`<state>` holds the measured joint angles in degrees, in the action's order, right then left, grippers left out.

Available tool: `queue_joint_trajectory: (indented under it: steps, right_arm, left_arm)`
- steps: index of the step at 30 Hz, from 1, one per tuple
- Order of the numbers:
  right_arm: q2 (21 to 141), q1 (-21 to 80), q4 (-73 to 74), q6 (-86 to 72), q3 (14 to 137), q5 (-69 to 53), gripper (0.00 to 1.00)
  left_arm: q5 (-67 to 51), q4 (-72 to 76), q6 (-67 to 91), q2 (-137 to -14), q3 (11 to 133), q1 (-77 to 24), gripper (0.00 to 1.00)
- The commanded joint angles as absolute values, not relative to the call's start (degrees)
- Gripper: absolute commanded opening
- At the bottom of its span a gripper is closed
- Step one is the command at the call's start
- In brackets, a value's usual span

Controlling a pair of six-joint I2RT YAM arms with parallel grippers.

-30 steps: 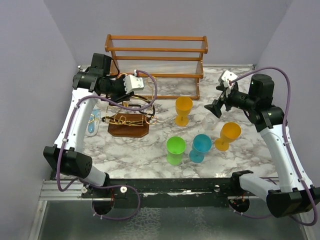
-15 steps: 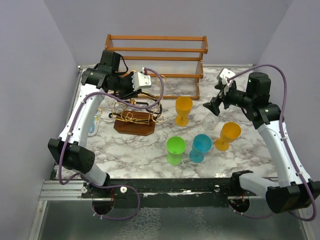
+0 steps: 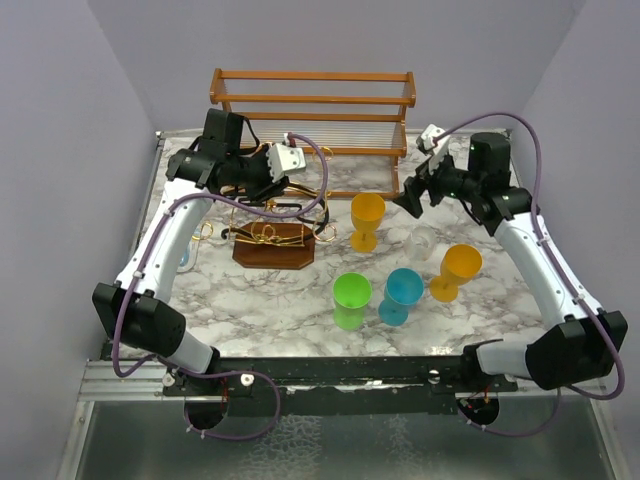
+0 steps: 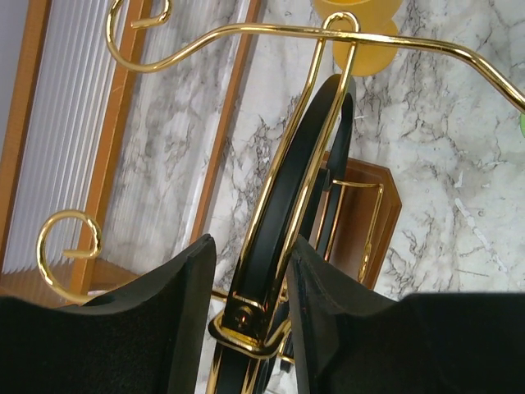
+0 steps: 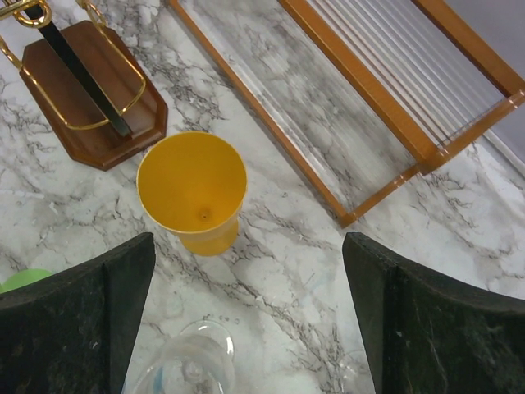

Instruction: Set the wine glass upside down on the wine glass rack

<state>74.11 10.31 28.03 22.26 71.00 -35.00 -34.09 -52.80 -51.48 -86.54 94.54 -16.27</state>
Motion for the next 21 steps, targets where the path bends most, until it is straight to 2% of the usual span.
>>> queue_joint_trajectory:
  steps: [1,5,10,16,21]
  right_arm:
    - [76.66,14.9,23.68,20.13,73.1,-29.17,0.94]
    - [80.64,19.66,24.49,19.46,75.32,-21.59,0.86]
    - [85.6,23.14,25.98,19.25,78.52,-14.85,0.8]
    - [91.55,25.28,30.32,19.35,83.12,-11.67,0.7]
    - [95.49,26.51,33.87,19.2,86.19,-8.97,0.55]
  left_arm:
    - [-36.56,-49.24,-51.11,-85.69,93.96,-17.24,0.45]
    - [-35.17,-48.37,-50.0,-84.66,95.04,-17.35,0.56]
    - [-33.13,-46.74,-47.36,-82.17,94.9,-17.32,0.76]
    - [-28.72,-42.95,-40.88,-78.37,93.85,-17.32,0.86]
    - [-24.31,-40.66,-33.63,-76.64,94.13,-17.37,0.89]
